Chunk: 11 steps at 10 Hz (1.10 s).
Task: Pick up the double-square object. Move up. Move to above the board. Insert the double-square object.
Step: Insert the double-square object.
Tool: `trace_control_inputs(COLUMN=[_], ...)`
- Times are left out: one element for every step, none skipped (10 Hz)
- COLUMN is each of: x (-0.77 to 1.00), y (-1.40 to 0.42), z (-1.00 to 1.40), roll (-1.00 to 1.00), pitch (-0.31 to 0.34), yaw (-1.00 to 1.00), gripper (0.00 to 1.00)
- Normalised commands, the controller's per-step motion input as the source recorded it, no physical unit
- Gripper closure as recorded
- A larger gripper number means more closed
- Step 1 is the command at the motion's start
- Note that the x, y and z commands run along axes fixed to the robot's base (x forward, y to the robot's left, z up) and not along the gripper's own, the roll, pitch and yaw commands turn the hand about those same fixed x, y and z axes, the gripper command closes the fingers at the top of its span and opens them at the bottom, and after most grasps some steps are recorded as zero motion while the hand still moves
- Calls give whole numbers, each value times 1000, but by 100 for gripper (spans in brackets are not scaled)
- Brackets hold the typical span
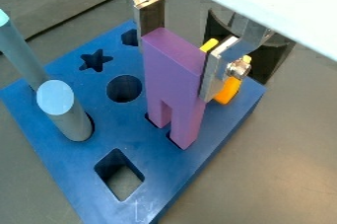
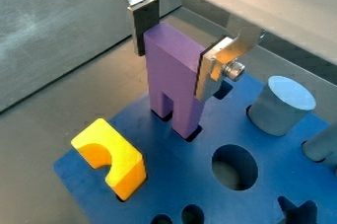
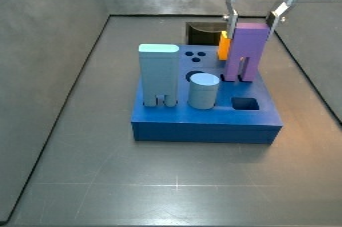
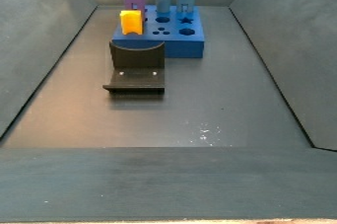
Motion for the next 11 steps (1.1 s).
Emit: trace_control_inputs(x=[-137, -171, -163, -137, -74, -37, -9, 0, 0, -11, 0], y=[0, 0, -3, -14, -26, -23, -20, -20, -20, -14, -6], z=[-97, -117, -137, -166, -229, -337, -429, -466, -471, -443, -311], roll=[83, 217, 191, 146, 94, 20, 0, 0, 0, 0, 0], pitch=[-46, -43, -51, -34, -11, -20, -3, 0, 0, -20, 0], yaw=[123, 177, 186, 163, 117, 74, 43, 31, 31, 34, 26], gripper=[100, 100, 100, 100, 100, 100, 100, 100, 100, 100, 100])
